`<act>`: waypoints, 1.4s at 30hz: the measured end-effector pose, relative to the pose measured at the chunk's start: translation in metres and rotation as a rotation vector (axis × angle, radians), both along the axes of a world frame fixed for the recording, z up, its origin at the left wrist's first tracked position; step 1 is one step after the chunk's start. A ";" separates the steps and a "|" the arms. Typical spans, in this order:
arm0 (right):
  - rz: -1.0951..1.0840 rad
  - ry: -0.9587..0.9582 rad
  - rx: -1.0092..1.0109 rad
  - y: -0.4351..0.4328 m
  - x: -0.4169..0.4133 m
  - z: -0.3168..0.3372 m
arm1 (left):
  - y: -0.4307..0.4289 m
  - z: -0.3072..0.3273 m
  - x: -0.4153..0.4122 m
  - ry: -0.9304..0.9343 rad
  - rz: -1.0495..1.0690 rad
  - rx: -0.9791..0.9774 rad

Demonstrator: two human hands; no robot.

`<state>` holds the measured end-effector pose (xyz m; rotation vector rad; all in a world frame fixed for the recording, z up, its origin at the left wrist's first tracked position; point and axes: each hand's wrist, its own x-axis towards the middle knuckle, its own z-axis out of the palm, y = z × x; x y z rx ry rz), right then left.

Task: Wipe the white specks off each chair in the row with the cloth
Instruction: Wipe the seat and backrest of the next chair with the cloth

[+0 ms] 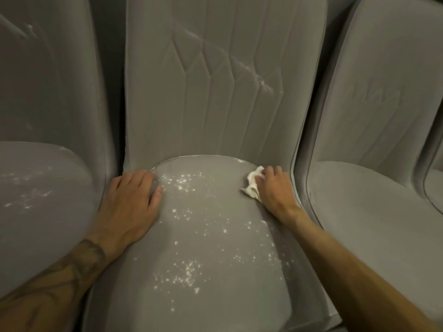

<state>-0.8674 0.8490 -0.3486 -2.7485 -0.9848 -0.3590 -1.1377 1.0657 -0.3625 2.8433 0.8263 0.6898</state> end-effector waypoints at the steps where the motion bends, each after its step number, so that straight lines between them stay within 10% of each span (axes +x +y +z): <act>1: -0.062 0.012 -0.002 0.008 -0.001 0.000 | 0.000 0.000 0.000 0.003 0.001 0.008; 9: 0.384 0.113 0.035 0.023 -0.065 0.004 | 0.002 -0.002 -0.002 -0.010 -0.015 0.047; 15: -0.051 0.063 0.088 0.018 -0.024 0.008 | 0.002 -0.003 0.000 -0.038 -0.007 0.044; 22: 0.422 0.138 0.060 0.049 -0.085 0.004 | 0.001 -0.004 -0.002 -0.056 -0.014 0.063; 30: 0.168 0.038 0.064 0.065 -0.044 0.009 | 0.002 -0.004 -0.001 -0.025 0.010 0.049; 37: 0.557 0.132 0.047 0.050 -0.068 0.001 | 0.001 -0.002 -0.002 -0.016 0.003 0.017; 42: 0.204 0.139 0.105 0.067 -0.024 0.003 | 0.000 -0.002 -0.001 -0.001 0.017 0.038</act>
